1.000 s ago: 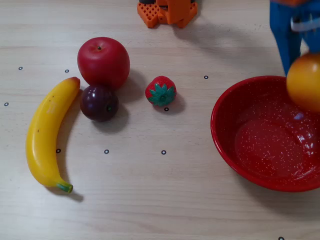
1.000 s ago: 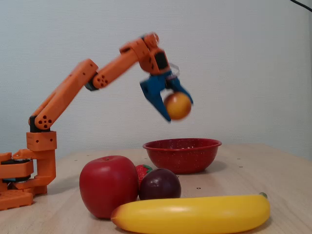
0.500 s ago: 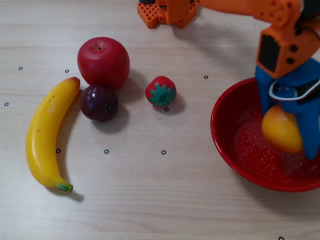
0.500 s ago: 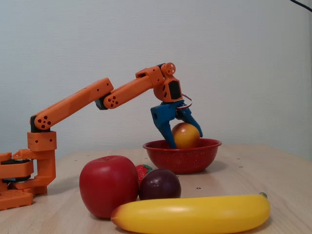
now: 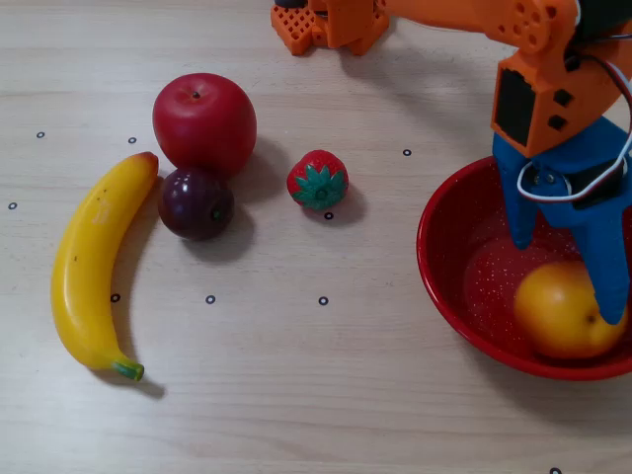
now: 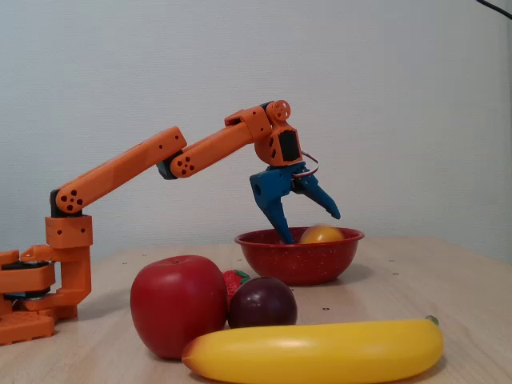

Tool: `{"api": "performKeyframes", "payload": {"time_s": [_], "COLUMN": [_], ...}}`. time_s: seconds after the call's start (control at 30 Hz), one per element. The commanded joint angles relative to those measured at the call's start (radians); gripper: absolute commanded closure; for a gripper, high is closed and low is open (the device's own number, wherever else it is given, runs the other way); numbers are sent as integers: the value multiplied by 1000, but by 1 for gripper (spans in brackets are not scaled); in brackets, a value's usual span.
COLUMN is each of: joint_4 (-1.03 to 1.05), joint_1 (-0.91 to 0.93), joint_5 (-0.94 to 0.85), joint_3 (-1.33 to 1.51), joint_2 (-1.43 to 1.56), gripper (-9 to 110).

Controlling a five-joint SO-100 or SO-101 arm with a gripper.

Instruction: Put the peach in the red bowl.

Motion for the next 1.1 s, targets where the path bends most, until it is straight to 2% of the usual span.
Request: {"api": "performKeyframes", "payload": {"time_s": [0.0, 0.1, 0.27, 0.43, 0.53, 0.73, 1.07], "joint_4": [98, 92, 21, -35, -74, -202, -563], "joint_1": [-54, -69, -117, -179, -221, -298, -362], "joint_5": [0, -11, -48, -74, -58, -18, -48], "joint_3": [0, 69, 301, 540, 739, 1236, 2137], "joint_2": [207, 321, 589, 847, 1026, 1411, 2095], "gripper": [53, 60, 86, 91, 101, 101, 101]}}
